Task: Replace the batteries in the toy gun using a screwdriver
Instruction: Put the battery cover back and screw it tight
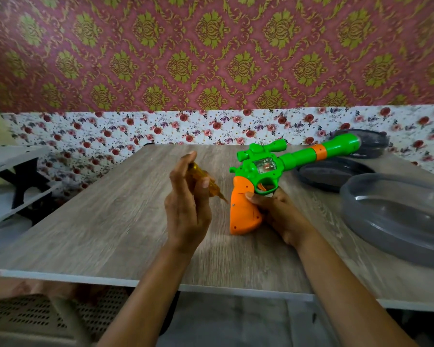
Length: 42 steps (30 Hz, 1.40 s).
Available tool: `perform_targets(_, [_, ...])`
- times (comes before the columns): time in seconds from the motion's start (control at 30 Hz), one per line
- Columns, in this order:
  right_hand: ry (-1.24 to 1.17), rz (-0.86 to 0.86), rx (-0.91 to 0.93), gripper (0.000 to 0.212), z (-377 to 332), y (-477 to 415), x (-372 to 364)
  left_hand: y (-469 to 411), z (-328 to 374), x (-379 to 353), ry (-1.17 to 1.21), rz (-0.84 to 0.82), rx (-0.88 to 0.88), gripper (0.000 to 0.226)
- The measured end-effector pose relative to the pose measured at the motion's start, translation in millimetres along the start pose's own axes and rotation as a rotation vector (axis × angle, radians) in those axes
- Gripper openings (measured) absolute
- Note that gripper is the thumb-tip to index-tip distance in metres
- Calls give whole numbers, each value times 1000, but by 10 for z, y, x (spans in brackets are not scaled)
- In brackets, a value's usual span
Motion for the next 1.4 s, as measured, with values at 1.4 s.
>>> perform_targets(1.4, [-29,12,2,55,10,-23,-4,21,-27,-62,-10,-83,88,40])
Point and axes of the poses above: each hand's wrist, its own y-axis away from the middle knuckle, its own x-axis out of the back of the hand, z = x × y, the point moved 5 cm from there along -y, towards the middle knuckle, and after that the axes turned 6 degrees about y, right-handed, at the moved point
